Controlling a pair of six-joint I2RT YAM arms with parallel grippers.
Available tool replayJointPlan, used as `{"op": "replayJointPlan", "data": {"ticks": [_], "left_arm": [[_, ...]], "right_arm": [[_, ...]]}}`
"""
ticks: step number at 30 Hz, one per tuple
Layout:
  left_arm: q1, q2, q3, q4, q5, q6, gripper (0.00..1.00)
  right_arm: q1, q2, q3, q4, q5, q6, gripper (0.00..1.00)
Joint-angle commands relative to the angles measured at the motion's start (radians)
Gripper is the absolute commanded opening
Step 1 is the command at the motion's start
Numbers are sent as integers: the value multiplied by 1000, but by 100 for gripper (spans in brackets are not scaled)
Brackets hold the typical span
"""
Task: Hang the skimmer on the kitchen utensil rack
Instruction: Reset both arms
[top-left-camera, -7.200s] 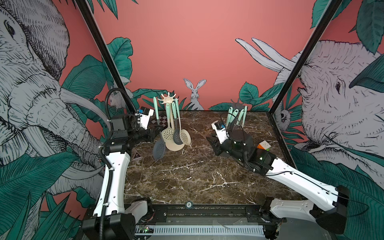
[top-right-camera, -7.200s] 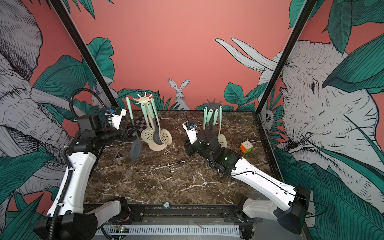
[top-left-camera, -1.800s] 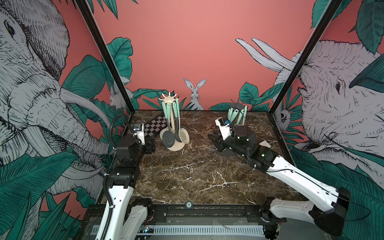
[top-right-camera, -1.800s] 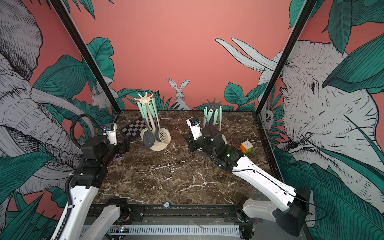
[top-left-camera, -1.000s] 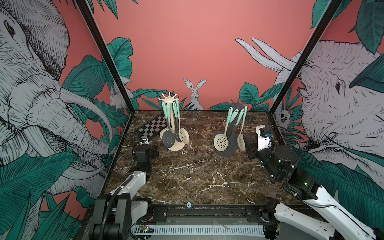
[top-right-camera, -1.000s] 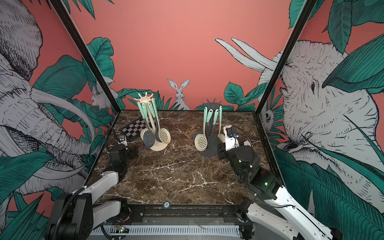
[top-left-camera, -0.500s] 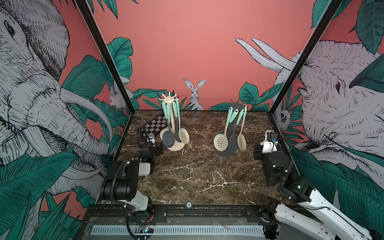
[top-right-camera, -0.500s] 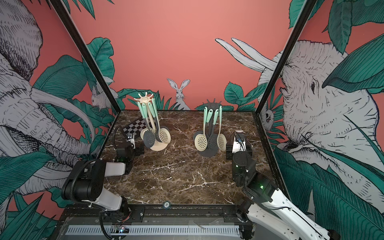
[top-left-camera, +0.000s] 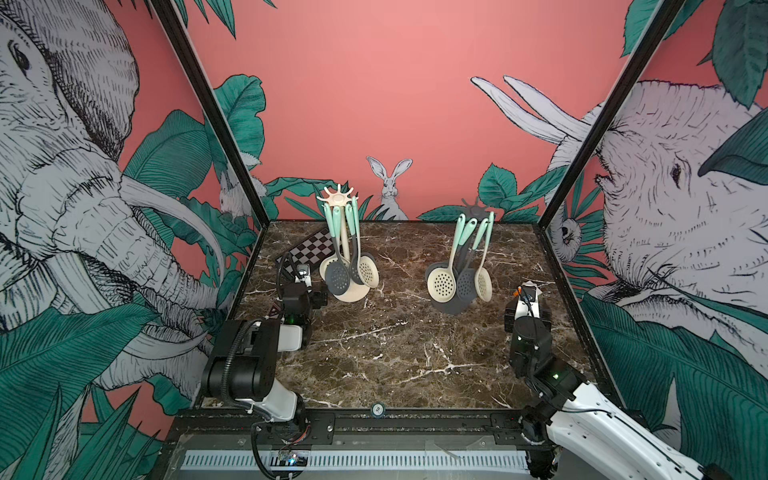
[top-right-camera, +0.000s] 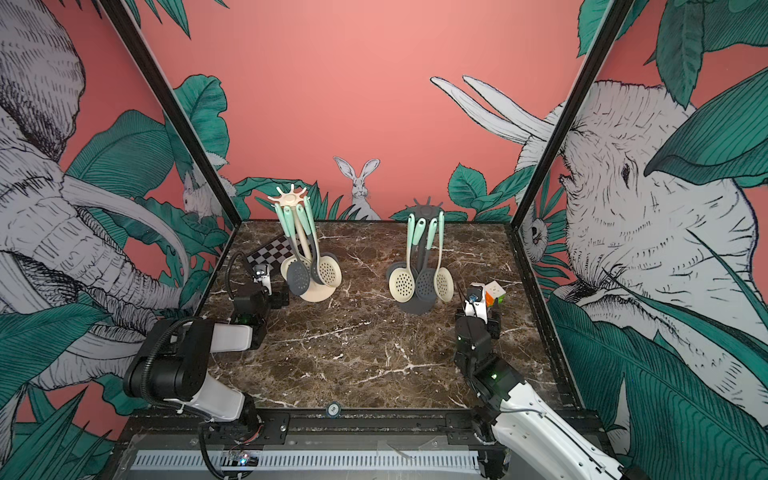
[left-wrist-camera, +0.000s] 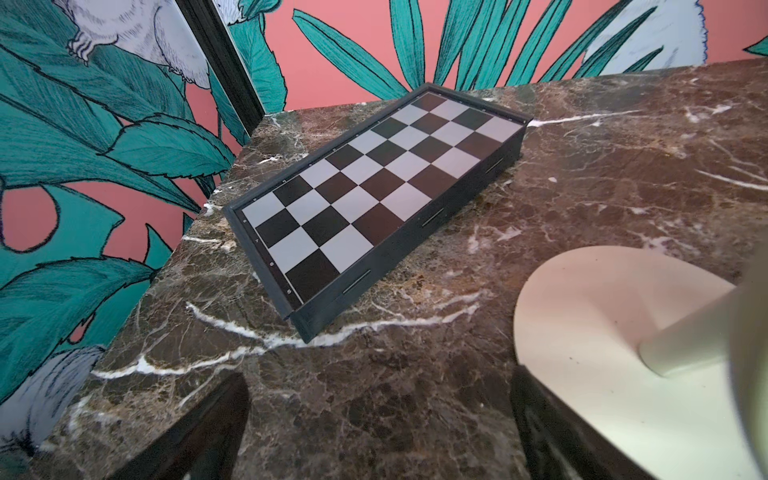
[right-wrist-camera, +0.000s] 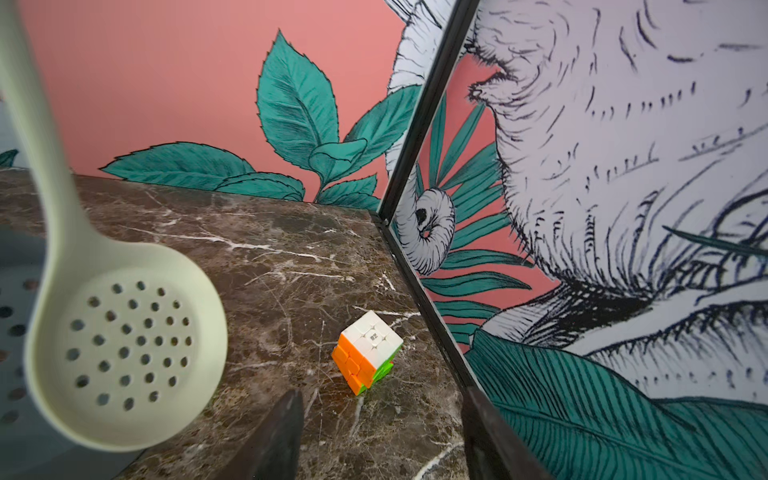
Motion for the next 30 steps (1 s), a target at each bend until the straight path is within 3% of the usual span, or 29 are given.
{"op": "replayJointPlan", "data": {"ticks": [1,6,9,14,21,26,30], "left_arm": [[-4,-6,-7,31,-11,10,99],[-4,-6,-8,32,-11,10,99],[-5,-6,-8,31,-11,10,99],[-5,-6,-9,32,-10,10,99],[-5,-6,-8,32,-11,9,99],[-5,-6,-9,32,-10,9,99],[-5,-6,-8,32,-11,9,99]], "right_arm": [[-72,66,-22,122,-117,22,60],[-194,245,-73,319,-232,27,60],[-303,392,-73,423,-372,52,61],[-389,655,-36,627,-401,23,62],[-474,807,33,688,-607,3,63],[-493,904,-18,880,-663,-1,64],[-521,895,1,821,-726,10,67]]}}
